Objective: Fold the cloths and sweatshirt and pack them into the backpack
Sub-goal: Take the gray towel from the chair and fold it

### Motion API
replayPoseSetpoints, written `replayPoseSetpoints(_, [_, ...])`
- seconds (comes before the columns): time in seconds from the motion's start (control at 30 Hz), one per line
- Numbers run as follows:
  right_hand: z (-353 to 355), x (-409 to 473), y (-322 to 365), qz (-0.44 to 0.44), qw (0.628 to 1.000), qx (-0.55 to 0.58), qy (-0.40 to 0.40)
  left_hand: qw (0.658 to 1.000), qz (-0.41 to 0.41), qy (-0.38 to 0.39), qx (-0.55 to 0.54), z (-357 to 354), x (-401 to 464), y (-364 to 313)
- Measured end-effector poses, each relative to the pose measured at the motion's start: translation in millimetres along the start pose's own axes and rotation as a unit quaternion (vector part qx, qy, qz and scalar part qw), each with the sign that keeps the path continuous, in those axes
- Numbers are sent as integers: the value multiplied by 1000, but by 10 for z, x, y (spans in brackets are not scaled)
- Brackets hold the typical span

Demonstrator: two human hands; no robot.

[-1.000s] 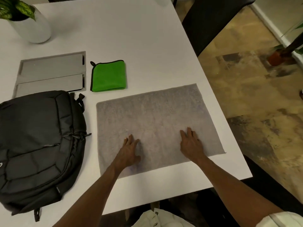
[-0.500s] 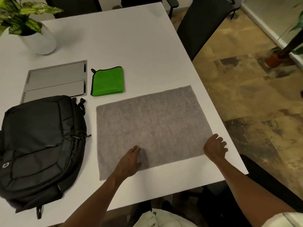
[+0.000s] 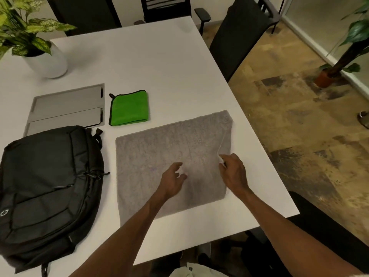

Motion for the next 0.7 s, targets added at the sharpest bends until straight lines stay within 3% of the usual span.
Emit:
replayPoseSetpoints(0.07, [-115,13,284,45,999,14,11,996,11,20,-81,6,108,-224])
replayPoseSetpoints(0.2, [-364,-12,804,112,992,5,56,966,55,130,-214,-35,364,-500])
replayPoseSetpoints(0.33, [-660,-137,1286,188,976,-1,111,979,18,118,-163,160,734,-494])
replayPoseSetpoints(0.7, [-1479,-353,1809,248,945,21,213,985,52,53,-156,1032,1563,315])
Point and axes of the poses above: each hand's wrist, its own x-axis towards the middle knuckle, its own z-axis out of the back of the hand, y = z × x, the point moved 7 cm from there along x, towards the middle knuckle, and after that the axes turned 11 degrees about z, right-handed, at the moved point
